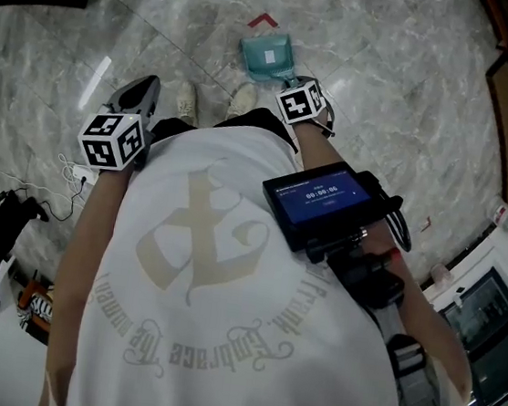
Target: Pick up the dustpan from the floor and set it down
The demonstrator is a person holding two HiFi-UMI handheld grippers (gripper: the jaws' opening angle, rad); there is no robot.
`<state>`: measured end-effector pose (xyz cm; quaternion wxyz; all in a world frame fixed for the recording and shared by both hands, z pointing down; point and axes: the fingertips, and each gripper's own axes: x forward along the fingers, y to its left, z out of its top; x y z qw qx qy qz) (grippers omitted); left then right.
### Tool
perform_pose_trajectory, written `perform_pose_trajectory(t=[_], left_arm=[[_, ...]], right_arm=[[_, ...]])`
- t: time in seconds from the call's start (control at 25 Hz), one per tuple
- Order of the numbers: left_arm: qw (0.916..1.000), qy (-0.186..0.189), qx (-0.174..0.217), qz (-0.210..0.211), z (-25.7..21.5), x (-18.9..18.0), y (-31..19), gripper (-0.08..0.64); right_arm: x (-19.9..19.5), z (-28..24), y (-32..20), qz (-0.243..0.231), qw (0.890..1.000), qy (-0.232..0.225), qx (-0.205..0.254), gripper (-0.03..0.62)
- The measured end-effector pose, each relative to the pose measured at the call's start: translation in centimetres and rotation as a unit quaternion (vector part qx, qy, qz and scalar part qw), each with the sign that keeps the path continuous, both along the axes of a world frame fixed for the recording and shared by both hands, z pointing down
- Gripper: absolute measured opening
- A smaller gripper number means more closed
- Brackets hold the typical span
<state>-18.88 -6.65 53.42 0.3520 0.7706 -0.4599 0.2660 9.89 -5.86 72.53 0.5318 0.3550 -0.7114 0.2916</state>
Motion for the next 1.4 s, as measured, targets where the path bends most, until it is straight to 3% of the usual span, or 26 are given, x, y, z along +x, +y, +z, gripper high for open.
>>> perform_pose_trajectory(t=[0.16,0.36,0.84,1.4], left_arm=[[0.9999,0.006,0.008,0.011,-0.1,0.3,-1.9,0.012],[0.9998,0.012,0.018,0.002,-0.5,-2.0,-3.7,0.012],[0.9956,0.049,0.068,0.042,-1.4,-7.8,1.7,0.012],[0.9905,0.065,0.067,0.101,-1.0,-6.4,-1.3,0.012]], right_arm=[[0.7,-0.4,-0.7,-0.020,1.000,-0.001,0.004,0.095],[-0.5,-2.0,-1.0,-0.031,0.999,-0.014,0.009,0.095],[-6.7,-7.7,4.8,-0.028,0.998,-0.020,0.044,0.095],[-8.5,-14.4,1.0,-0.044,0.995,-0.039,0.080,0.095]])
